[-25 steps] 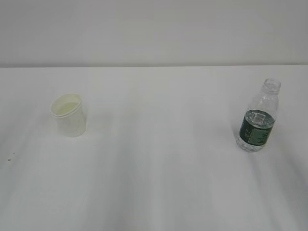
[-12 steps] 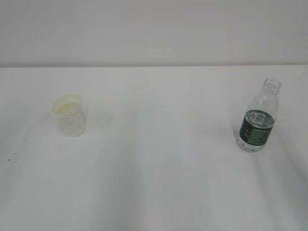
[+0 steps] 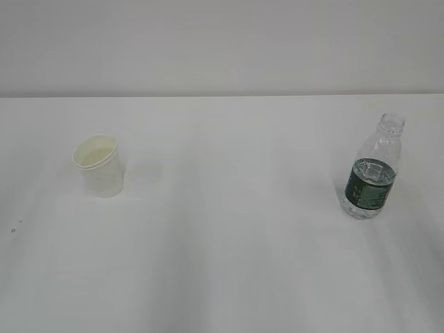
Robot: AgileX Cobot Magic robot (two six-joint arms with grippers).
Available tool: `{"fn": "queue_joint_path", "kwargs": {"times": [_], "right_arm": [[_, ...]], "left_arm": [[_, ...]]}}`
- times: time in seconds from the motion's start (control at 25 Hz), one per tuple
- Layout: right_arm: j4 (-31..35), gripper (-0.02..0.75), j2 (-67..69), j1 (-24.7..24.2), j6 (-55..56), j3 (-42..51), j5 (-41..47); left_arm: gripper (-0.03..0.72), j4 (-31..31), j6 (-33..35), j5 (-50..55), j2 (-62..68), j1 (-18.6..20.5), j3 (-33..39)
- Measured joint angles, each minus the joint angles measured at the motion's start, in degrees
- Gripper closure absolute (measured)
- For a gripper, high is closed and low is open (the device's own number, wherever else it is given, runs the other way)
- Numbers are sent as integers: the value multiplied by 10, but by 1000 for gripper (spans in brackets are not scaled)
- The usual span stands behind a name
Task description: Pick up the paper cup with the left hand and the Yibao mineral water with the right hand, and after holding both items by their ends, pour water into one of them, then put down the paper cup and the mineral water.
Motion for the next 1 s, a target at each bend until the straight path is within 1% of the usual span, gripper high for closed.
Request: {"fn": "queue_joint_path", "kwargs": {"times": [0.2, 0.52, 0.68, 1.0], "right_arm": [[0, 164, -6, 0, -3, -3, 41], [1, 166, -6, 0, -3, -6, 59], [2, 166, -6, 0, -3, -7, 66], [6, 166, -6, 0, -3, -43, 148]], "left_arm": [[294, -13, 0, 11, 0, 0, -1], [295, -20, 0, 86, 0, 0, -30], [312, -20, 0, 109, 0, 0, -40], [330, -20, 0, 136, 0, 0, -41]]}}
